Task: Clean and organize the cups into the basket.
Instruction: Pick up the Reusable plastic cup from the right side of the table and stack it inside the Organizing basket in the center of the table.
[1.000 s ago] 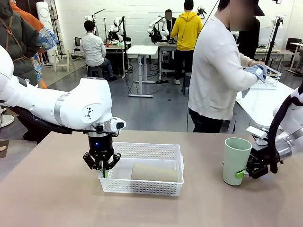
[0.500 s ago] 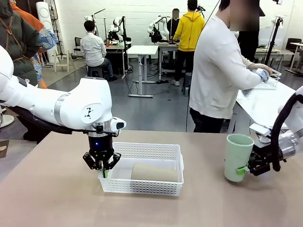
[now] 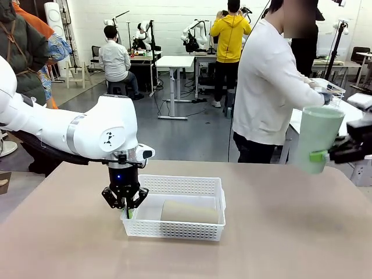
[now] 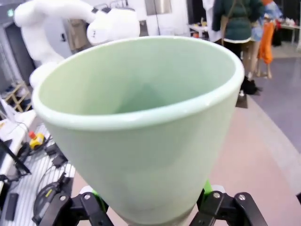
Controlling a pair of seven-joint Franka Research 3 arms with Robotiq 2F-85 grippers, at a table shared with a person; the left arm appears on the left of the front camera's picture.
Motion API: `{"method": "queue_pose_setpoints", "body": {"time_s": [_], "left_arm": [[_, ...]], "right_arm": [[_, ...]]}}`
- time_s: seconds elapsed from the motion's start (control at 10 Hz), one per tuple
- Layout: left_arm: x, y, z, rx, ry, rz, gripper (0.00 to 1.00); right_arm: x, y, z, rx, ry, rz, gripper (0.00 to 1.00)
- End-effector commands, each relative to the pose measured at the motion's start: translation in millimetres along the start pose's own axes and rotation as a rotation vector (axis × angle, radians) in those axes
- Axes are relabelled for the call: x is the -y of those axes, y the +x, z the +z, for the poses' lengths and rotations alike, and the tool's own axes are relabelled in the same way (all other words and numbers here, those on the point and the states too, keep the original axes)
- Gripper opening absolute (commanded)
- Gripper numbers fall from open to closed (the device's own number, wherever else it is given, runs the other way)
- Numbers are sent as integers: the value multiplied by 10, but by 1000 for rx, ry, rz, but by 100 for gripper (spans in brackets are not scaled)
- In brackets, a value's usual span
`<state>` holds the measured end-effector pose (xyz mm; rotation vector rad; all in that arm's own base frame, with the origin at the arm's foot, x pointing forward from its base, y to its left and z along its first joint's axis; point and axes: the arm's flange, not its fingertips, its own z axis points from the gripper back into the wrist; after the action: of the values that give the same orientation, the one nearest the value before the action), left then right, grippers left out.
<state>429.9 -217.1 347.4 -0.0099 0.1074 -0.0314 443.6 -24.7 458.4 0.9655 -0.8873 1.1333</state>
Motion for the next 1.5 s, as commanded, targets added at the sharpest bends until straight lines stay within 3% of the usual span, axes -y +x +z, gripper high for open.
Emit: {"method": "queue_pose_setpoints", "body": {"time_s": [0.0,0.7,0.8,1.1,1.3,1.4], "left_arm": [[10,-5,14,6,0,-2,0],[10,-5,14,6,0,-2,0],[10,-5,14,6,0,-2,0],[10,-5,14,6,0,-2,0],[10,-5,14,6,0,-2,0],[10,-5,14,6,0,-2,0]], "right_arm": [[-125,129,-113,-47,-4,-63,63],[-92,170,21,-14,-14,-23,63],[-100,168,36,-26,-17,-40,81],[-143,1345,-740,-404,4,-7,81],[117,1807,-1487,-652,62,-63,81],[248,1863,-1872,-767,100,-109,81]]}}
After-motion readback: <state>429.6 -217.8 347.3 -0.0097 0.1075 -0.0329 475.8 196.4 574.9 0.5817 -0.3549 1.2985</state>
